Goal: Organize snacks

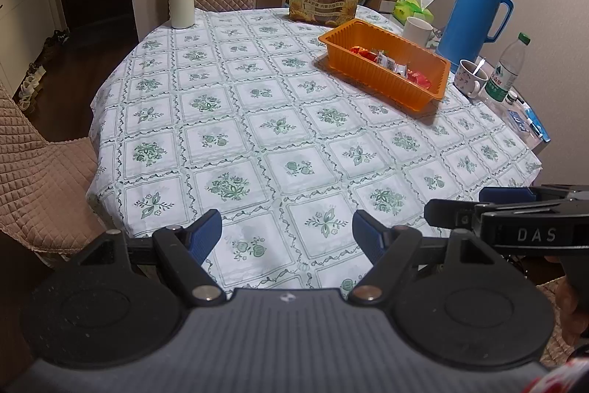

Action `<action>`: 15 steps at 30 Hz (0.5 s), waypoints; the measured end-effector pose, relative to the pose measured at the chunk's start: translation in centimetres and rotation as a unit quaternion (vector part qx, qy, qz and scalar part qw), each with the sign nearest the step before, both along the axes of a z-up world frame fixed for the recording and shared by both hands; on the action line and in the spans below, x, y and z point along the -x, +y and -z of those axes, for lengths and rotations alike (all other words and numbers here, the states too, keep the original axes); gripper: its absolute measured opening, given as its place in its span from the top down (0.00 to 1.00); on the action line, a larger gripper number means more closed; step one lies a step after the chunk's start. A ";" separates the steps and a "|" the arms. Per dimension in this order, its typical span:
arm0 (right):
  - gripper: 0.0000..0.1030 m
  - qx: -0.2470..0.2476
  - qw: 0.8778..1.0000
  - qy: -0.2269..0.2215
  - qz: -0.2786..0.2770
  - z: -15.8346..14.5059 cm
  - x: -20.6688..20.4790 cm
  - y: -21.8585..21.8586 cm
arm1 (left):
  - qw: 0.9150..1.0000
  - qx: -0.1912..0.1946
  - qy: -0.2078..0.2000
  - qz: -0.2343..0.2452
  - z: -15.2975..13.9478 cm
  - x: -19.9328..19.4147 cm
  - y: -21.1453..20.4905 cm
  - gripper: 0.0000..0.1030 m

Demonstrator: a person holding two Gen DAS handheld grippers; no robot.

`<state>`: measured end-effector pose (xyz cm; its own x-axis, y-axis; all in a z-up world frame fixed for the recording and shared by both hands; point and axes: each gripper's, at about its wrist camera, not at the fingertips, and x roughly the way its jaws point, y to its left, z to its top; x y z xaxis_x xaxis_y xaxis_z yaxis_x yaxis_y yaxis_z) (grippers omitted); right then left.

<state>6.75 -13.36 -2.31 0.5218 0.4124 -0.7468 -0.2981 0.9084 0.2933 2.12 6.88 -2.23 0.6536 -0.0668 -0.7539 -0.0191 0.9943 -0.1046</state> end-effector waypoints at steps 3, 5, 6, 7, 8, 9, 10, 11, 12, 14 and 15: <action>0.18 0.000 1.000 0.001 0.001 0.1 -0.3 0.0 | 1.000 0.000 0.001 0.001 0.1 -0.5 -0.2 0.26; 0.18 0.001 1.000 0.002 0.002 0.2 -0.5 -0.1 | 1.000 0.001 0.002 0.002 0.2 -0.8 -0.3 0.26; 0.18 0.001 1.000 0.002 0.002 0.2 -0.6 -0.2 | 1.000 0.001 0.002 0.002 0.3 -0.9 -0.3 0.26; 0.18 0.001 1.000 0.002 0.002 0.3 -0.7 -0.2 | 1.000 0.001 0.003 0.003 0.3 -1.1 -0.4 0.26; 0.18 0.001 1.000 0.003 0.003 0.3 -0.8 -0.3 | 1.000 0.001 0.003 0.003 0.3 -1.3 -0.5 0.26; 0.18 0.001 1.000 0.004 0.003 0.3 -0.9 -0.4 | 1.000 0.002 0.003 0.004 0.3 -1.4 -0.5 0.26; 0.18 0.001 1.000 0.005 0.004 0.4 -1.0 -0.5 | 1.000 0.003 0.004 0.004 0.4 -1.6 -0.6 0.26; 0.18 0.001 1.000 0.005 0.004 0.4 -1.2 -0.6 | 1.000 0.003 0.005 0.005 0.4 -1.7 -0.7 0.26; 0.18 0.001 1.000 0.006 0.005 0.5 -1.3 -0.7 | 1.000 0.003 0.006 0.006 0.5 -1.9 -0.8 0.26; 0.18 0.001 1.000 0.010 0.006 0.7 -1.7 -0.9 | 1.000 0.002 0.009 0.005 0.6 -2.3 -1.0 0.26; 0.18 0.001 1.000 0.012 0.006 0.8 -2.0 -1.0 | 1.000 0.002 0.013 0.003 0.7 -2.5 -1.0 0.26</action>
